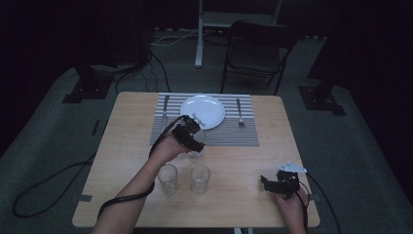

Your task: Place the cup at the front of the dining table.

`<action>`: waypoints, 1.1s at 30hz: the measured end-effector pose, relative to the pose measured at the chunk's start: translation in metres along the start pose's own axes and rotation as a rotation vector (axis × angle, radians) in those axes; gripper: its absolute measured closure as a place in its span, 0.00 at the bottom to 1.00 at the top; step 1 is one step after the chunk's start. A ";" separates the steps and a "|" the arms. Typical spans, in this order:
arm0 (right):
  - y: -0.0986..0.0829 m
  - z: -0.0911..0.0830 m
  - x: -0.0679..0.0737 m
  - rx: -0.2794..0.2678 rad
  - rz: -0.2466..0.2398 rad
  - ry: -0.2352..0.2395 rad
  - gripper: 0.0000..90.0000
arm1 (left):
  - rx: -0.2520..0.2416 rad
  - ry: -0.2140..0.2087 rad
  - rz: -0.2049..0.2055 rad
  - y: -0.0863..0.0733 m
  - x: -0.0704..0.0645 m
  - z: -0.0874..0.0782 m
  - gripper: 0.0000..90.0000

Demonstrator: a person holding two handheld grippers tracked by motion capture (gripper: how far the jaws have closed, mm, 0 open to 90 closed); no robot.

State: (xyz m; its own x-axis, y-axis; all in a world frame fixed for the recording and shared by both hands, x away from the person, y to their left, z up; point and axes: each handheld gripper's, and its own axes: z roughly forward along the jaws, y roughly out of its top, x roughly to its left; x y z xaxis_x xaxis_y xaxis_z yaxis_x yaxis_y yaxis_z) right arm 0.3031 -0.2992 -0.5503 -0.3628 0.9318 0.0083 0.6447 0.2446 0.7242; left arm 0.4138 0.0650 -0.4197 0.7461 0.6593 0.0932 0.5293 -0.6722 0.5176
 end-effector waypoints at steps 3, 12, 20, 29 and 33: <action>0.000 0.000 0.000 0.000 0.000 0.000 0.14 | 0.007 0.006 -0.023 -0.003 0.010 -0.001 0.32; 0.000 0.000 0.000 0.000 0.000 0.000 0.14 | -0.012 0.058 -0.153 -0.013 0.045 -0.002 0.32; 0.000 0.000 0.000 0.000 0.000 0.000 0.14 | -0.030 0.121 -0.264 -0.011 0.073 0.004 0.32; 0.000 0.000 0.000 0.000 0.000 0.000 0.14 | -0.007 0.181 -0.360 -0.009 0.096 0.026 0.32; 0.000 0.000 0.000 0.000 0.000 0.000 0.14 | -0.012 0.193 -0.384 -0.007 0.102 0.030 0.32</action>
State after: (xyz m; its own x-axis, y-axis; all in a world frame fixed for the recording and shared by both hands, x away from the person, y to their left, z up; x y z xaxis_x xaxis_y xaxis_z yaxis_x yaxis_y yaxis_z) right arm 0.3031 -0.2992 -0.5503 -0.3626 0.9319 0.0086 0.6450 0.2443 0.7241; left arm 0.4982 0.1271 -0.4398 0.4055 0.9128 0.0488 0.7487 -0.3622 0.5552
